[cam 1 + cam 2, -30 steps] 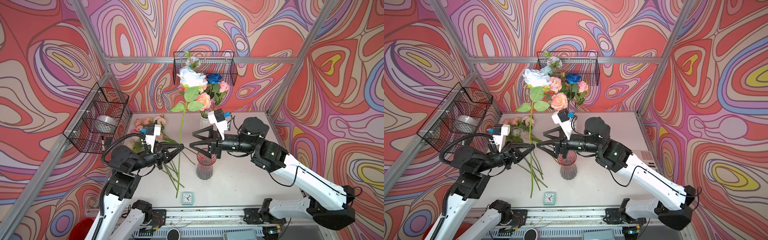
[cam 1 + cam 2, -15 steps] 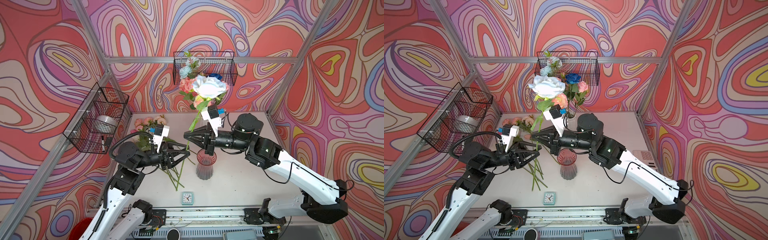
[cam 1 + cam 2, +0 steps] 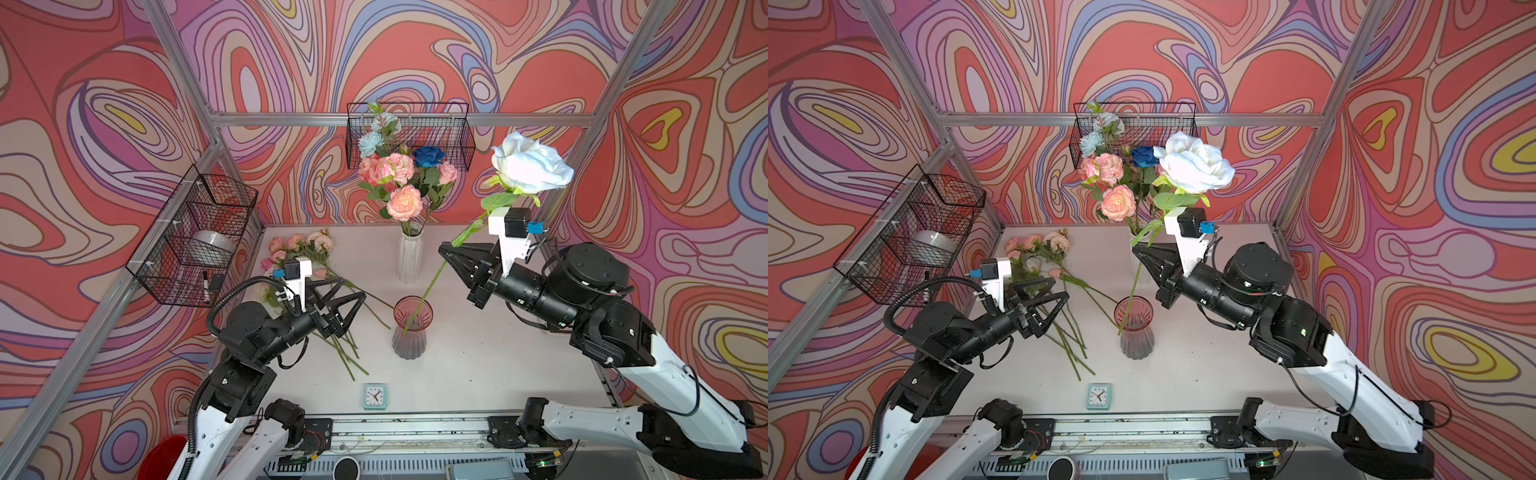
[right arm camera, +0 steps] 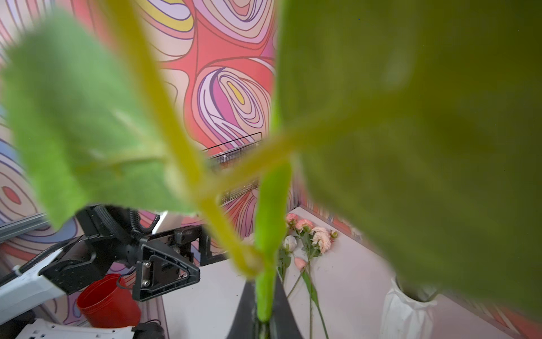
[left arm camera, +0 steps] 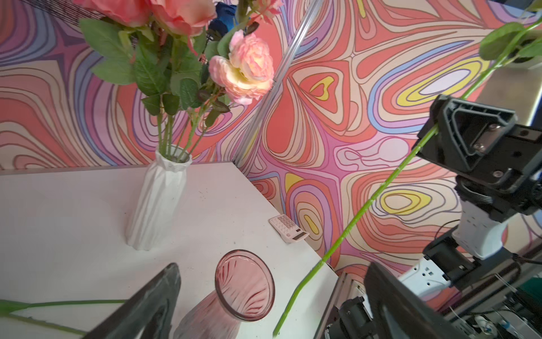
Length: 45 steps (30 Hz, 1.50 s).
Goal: Arrange the flowers into the vase
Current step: 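Open the left gripper to release the stem while the right holds the white rose, then lower the white rose stem into the pink glass vase with the right gripper, then open the right gripper and draw back while the left reaches to the pile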
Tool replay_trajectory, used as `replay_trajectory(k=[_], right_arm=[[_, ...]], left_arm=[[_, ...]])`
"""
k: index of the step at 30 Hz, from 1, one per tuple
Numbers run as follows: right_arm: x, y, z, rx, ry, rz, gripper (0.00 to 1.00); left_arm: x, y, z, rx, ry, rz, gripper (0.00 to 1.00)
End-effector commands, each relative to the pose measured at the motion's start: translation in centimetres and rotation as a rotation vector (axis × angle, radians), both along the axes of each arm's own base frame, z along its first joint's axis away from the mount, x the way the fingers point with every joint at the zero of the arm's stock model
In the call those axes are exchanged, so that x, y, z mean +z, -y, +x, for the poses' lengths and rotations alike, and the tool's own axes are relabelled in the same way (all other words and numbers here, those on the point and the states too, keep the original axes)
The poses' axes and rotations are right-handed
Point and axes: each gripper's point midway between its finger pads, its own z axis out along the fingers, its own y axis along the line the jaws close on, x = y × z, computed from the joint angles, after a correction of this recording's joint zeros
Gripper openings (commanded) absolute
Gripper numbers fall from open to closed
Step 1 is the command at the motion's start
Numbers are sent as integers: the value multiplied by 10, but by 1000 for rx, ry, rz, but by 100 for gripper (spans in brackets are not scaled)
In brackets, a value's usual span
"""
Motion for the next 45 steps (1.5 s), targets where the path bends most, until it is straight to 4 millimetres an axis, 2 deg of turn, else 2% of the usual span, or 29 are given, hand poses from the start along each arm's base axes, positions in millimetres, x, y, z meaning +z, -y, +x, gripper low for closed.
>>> replay_trajectory(k=[1, 6, 9, 12, 14, 18, 21, 23, 26, 29, 33, 38, 43, 45], right_arm=[[-4, 5, 20, -120, 31, -57, 0], [-25, -9, 42, -178, 30, -93, 0], [-49, -24, 51, -165, -14, -140, 0], [-84, -35, 60, -168, -88, -175, 0], [-108, -39, 64, -173, -138, -193, 0], [-144, -39, 67, -197, -218, -207, 2], [-162, -37, 69, -213, -264, -219, 22], [-170, -35, 68, -221, -288, -224, 45], [-171, -29, 67, -236, -297, -207, 61], [-166, -22, 63, -241, -295, -188, 66], [-157, -8, 56, -252, -287, -149, 66], [-147, 15, 47, -282, -270, -91, 65], [-156, 25, 43, -299, -286, -93, 61], [-159, 27, 42, -298, -292, -91, 60]], left_arm=[[-25, -10, 11, 84, -59, 53, 100], [-32, -11, 10, 90, -75, 60, 100], [-36, -12, 10, 99, -83, 66, 100], [-42, -16, 14, 127, -100, 67, 100], [-56, -18, 17, 147, -149, 81, 100], [-74, -22, 25, 187, -225, 94, 100], [-88, -26, 31, 231, -284, 108, 100], [-97, -28, 36, 254, -324, 111, 100], [-106, -29, 40, 269, -364, 115, 100], [-113, -33, 44, 306, -393, 125, 100], [-126, -43, 51, 374, -440, 155, 100], [-157, -59, 65, 489, -555, 233, 80], [-209, -65, 88, 524, -731, 231, 59], [-228, -68, 98, 551, -774, 221, 56]])
